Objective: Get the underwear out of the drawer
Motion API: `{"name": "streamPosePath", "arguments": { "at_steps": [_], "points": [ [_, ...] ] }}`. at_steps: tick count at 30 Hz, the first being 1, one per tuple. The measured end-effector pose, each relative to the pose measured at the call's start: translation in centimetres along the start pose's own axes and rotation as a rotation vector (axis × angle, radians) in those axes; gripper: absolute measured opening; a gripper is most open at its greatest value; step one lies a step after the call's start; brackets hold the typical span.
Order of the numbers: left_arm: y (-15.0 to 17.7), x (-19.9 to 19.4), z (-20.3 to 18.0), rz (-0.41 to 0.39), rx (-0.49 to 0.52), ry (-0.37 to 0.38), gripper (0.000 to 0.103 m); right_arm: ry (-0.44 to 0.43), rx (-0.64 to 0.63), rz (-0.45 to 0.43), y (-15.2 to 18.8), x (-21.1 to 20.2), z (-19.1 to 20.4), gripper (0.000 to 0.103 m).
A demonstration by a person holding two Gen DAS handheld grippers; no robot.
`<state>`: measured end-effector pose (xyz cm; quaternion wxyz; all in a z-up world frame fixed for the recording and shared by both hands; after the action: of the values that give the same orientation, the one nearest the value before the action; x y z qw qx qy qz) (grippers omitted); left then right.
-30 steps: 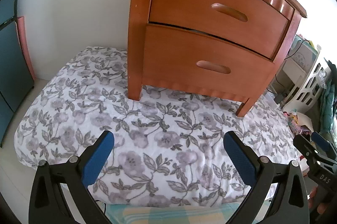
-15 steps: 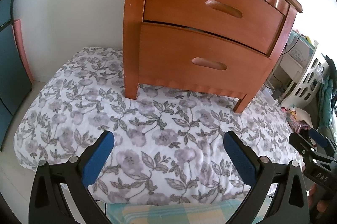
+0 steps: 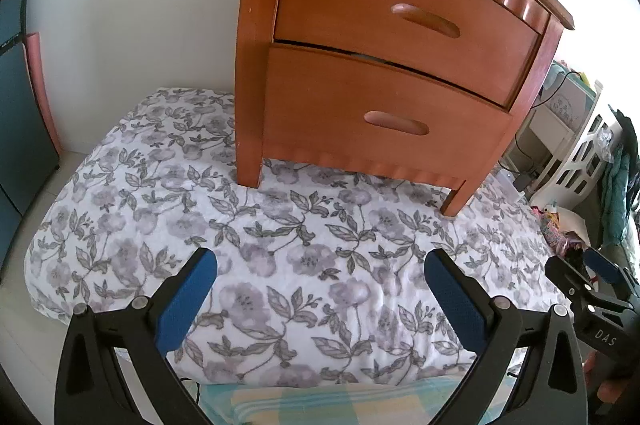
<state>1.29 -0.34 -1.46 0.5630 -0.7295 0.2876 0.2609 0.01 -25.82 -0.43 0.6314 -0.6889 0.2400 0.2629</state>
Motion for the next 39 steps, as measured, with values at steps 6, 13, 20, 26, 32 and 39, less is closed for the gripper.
{"name": "streamPosePath", "arguments": {
  "at_steps": [6, 13, 20, 26, 32, 39],
  "points": [
    [0.0, 0.0, -0.1, 0.001, 0.001, 0.000, 0.103, -0.004, 0.000, 0.003, 0.1, 0.1, 0.2, 0.103],
    [0.1, 0.1, -0.2, 0.005, 0.003, -0.001, 0.103, -0.005, 0.001, 0.005, 0.2, 0.1, 0.2, 0.103],
    [0.4, 0.3, 0.0, 0.007, 0.003, -0.014, 0.103, -0.003, -0.043, -0.011, -0.7, 0.6, 0.7, 0.103],
    [0.3, 1.3, 1.6, 0.031, -0.018, -0.052, 0.103, -0.005, -0.185, -0.091, -5.1, 1.8, 2.2, 0.103],
    [-0.1, 2.6, 3.5, 0.054, -0.054, -0.070, 0.103, -0.016, -0.357, -0.105, -9.7, 5.4, 4.7, 0.103],
    [-0.6, 4.7, 5.1, 0.084, -0.074, -0.083, 0.103, -0.009, -0.503, -0.082, -14.4, 10.8, 7.1, 0.103]
  ]
}}
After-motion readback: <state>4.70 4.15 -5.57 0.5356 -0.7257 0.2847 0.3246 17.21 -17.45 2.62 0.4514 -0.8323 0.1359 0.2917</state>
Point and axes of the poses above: each gripper's, at about its wrist camera, not at the fingertips, and x roughly the way its jaws point, z to its left, y to its underside, the point moved 4 cm from there along x, roughly the way its jaws point, and after that the axes turned 4 degrees about -x, right-handed, at the moved point
